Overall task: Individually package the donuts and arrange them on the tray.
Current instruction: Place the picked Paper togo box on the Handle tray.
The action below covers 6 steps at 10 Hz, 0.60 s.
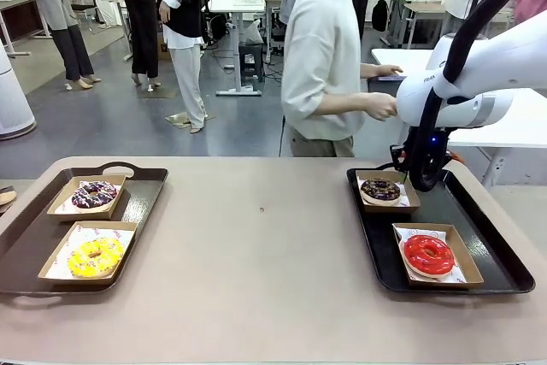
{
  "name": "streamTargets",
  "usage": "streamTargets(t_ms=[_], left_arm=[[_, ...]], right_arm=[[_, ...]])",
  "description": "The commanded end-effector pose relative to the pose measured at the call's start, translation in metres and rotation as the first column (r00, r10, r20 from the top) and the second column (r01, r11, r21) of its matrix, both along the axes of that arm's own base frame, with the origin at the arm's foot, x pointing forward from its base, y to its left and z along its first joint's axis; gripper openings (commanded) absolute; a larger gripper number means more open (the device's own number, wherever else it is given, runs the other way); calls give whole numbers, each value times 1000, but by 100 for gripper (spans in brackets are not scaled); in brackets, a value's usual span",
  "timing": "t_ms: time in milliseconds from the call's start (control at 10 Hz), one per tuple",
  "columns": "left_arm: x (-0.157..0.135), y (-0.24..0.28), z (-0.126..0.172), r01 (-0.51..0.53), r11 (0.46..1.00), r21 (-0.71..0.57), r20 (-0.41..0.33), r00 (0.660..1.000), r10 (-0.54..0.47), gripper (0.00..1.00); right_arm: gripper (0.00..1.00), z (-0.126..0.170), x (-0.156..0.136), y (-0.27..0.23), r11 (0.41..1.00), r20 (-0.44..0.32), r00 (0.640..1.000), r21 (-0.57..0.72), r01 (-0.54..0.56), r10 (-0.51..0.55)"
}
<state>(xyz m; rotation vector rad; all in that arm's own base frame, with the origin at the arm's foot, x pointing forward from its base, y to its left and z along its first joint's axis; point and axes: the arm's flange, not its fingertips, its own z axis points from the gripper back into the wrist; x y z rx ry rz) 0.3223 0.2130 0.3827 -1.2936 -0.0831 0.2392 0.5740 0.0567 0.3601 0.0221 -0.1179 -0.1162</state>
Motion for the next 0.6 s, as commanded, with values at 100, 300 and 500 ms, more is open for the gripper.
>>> streamTargets(t_ms=[100, 300, 500], left_arm=[[-3, 1, 1, 0, 1000, -8, 6, 1000, 0, 100], [-3, 1, 1, 0, 1000, -8, 6, 1000, 0, 100], [-3, 1, 1, 0, 1000, -8, 6, 1000, 0, 100]], right_arm=[[100, 9, -2, 1, 999, -4, 1000, -31, 16, -16], [100, 31, -16, 6, 999, 19, 999, 22, 27, -27], [100, 71, -48, 8, 983, 19, 998, 173, 58, -62]])
